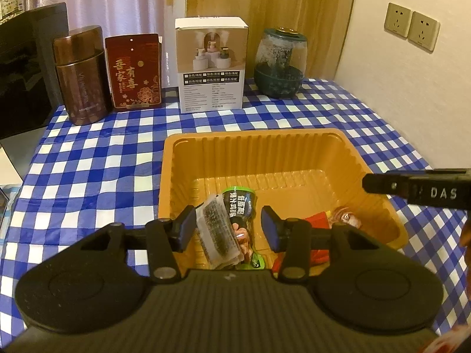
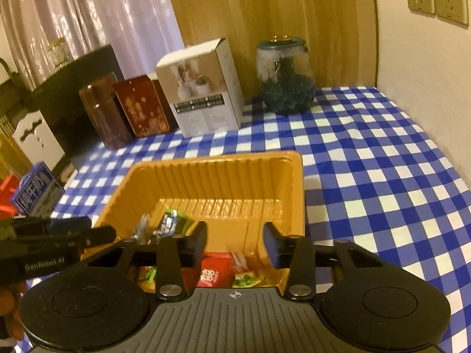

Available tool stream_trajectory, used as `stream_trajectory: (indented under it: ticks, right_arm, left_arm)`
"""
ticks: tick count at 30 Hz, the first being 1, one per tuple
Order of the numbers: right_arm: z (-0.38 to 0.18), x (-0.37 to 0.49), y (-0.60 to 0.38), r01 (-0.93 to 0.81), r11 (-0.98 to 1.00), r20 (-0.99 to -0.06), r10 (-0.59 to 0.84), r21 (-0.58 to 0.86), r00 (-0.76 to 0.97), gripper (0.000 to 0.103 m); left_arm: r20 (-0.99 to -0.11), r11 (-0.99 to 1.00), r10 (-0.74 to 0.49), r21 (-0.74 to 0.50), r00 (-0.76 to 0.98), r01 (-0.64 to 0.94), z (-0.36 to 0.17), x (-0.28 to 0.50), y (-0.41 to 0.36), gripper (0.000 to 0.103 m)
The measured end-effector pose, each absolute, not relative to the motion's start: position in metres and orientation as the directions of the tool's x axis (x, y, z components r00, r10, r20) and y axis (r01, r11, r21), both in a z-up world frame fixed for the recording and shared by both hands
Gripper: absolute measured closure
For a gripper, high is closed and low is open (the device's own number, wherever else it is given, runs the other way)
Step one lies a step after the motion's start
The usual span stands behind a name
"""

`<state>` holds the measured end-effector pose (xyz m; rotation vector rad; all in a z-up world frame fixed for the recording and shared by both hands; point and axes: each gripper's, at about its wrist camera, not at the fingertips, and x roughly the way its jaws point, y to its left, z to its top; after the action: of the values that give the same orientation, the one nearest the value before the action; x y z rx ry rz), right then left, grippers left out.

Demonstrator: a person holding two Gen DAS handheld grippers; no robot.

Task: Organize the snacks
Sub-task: 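Open both grippers to drop the seaweed packet and sweet into the tray, then withdraw both grippers from the tray toward the remaining loose candies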

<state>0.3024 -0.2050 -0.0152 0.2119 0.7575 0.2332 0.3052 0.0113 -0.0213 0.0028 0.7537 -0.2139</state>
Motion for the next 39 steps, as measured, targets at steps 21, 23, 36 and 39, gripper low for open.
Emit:
stream_trajectory:
  ticks: [21, 23, 36, 39]
  right_arm:
    - [-0.01, 0.156, -0.251, 0.02, 0.951, -0.684, 0.207, 0.309, 0.7, 0.058]
    - [-0.014, 0.141, -0.251, 0.025, 0.952, -0.694, 0.204, 0.305, 0.69, 0.058]
    - [-0.036, 0.114, -0.237, -0.005, 0.959, -0.739, 0.222, 0.284, 0.636, 0.058]
    - [-0.039, 0.118, -0.232, -0.023, 0.959, -0.744, 0.235, 0.283, 0.626, 0.058]
  left_arm:
    - [-0.689, 0.96, -0.256, -0.1, 0.678, 0.26, -0.021, 0.175, 0.005, 0.055]
    - [-0.701, 0.959, -0.255, -0.095, 0.666, 0.268, -0.027, 0.164, 0.003, 0.055]
    - [-0.734, 0.947, -0.261, -0.068, 0.626, 0.315, -0.035, 0.151, 0.003, 0.055]
    - [-0.745, 0.945, -0.263, -0.069, 0.613, 0.321, -0.041, 0.154, 0.002, 0.055]
